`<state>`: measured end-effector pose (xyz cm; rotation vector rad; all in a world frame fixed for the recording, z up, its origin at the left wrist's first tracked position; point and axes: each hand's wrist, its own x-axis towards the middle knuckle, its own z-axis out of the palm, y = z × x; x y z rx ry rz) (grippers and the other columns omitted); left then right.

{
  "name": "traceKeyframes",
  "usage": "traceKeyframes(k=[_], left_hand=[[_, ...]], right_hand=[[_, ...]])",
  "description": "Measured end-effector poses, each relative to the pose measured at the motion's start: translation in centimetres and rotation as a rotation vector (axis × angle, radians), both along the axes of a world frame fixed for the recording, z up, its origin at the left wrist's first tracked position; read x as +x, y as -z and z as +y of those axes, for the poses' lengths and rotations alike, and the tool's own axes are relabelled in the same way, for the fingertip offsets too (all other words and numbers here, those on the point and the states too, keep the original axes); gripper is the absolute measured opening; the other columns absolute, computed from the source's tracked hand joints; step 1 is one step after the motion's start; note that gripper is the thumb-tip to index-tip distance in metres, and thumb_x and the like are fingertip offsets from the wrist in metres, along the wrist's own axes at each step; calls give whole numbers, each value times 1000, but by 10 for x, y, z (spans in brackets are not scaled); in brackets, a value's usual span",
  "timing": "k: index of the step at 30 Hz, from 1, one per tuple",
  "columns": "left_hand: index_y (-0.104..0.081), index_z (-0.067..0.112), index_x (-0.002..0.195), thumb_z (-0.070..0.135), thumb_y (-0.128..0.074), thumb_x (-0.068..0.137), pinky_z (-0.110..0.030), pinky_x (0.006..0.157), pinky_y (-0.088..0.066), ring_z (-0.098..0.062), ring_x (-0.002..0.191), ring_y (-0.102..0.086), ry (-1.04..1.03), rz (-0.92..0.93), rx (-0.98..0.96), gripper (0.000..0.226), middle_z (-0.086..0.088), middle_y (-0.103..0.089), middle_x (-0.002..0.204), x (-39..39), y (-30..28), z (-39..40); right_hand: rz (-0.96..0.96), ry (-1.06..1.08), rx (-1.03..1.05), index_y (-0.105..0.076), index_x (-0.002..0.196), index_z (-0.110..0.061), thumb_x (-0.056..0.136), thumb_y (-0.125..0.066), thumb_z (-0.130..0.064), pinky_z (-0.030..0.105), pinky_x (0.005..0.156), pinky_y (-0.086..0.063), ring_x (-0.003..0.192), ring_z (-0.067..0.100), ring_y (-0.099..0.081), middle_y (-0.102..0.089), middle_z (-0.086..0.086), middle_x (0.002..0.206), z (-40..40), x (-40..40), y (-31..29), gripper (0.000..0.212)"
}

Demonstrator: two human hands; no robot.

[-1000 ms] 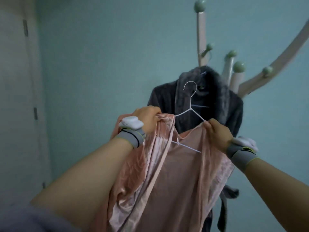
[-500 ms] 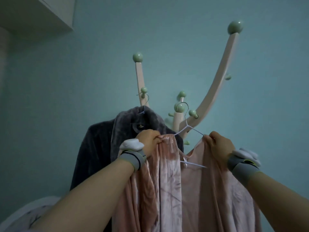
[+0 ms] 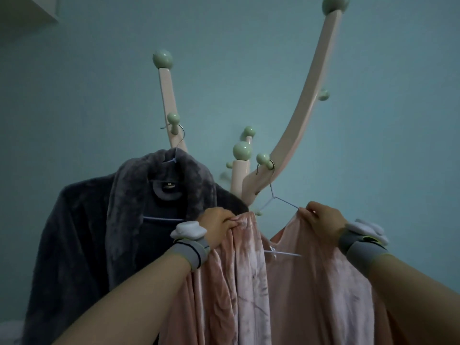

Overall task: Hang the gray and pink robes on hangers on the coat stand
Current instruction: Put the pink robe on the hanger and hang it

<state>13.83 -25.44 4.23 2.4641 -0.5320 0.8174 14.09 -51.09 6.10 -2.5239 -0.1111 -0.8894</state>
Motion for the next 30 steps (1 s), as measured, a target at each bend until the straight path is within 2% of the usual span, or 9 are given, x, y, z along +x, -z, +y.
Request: traceKeyframes(k=[5,8,10,12,16,20,23,27,30], left_hand=[[-68,13,102,35,-54,90,-29,85,-44,-24,101,-61,-139,-28,-72,28,-8,-68,105,-1,23,14],[-65,14,111,41,-60,85,-29,87,-43,-26,106,-58,-281,-33,-163,37,-10,-63,112,-13,35,21],[-62,14,117,38,-62,84,-32,91,-43,-28,108,-56,-317,-34,-227,41,-13,-60,116,-25,44,20],[-59,13,120,32,-64,84,-30,92,-43,-29,108,-54,-327,-31,-281,41,-15,-57,117,-38,50,18],[-52,14,127,26,-64,85,-19,85,-34,-28,109,-54,-387,7,-366,45,-15,-53,123,-66,54,10],[-27,19,144,27,-56,90,-28,101,-34,-28,127,-44,-376,75,-423,62,-12,-40,143,-91,69,12],[-13,20,149,29,-52,92,-33,105,-33,-31,129,-41,-471,72,-454,70,-14,-32,146,-107,80,5],[-34,5,131,33,-60,86,-43,96,-39,-39,114,-45,-679,56,-413,60,-18,-34,132,-111,92,-8],[-37,4,122,42,-59,85,-42,89,-40,-37,111,-43,-776,83,-317,58,-16,-34,128,-105,92,-19]], right_hand=[[0,-69,69,-49,75,-11,95,-43,-37,31,66,-33,77,29,-54,-56,10,74,-3,13,12,33],[-38,-20,76,-57,95,-10,94,-45,-35,35,78,-41,95,36,-56,-60,16,98,5,9,18,28],[-234,36,14,-56,112,-5,91,-52,-25,41,86,-42,102,40,-54,-55,22,114,18,-3,31,29],[-401,-130,-24,-57,107,-1,84,-55,-18,39,82,-42,94,40,-56,-57,22,107,41,-18,48,28],[32,-546,21,-49,114,-8,92,-50,-29,37,87,-42,102,28,-54,-56,11,112,90,-44,71,31],[27,-423,162,-40,130,-5,94,-46,-30,39,101,-36,122,31,-44,-45,15,133,111,-42,66,44],[211,-417,172,-34,135,-4,98,-35,-35,40,104,-32,126,35,-44,-45,19,138,108,-42,58,48],[234,-448,-16,-47,107,-9,100,-23,-34,38,99,-33,115,35,-53,-60,22,120,102,-49,61,35],[199,-408,-51,-49,110,-5,101,-23,-31,39,99,-32,114,34,-54,-62,19,118,97,-51,61,38]])
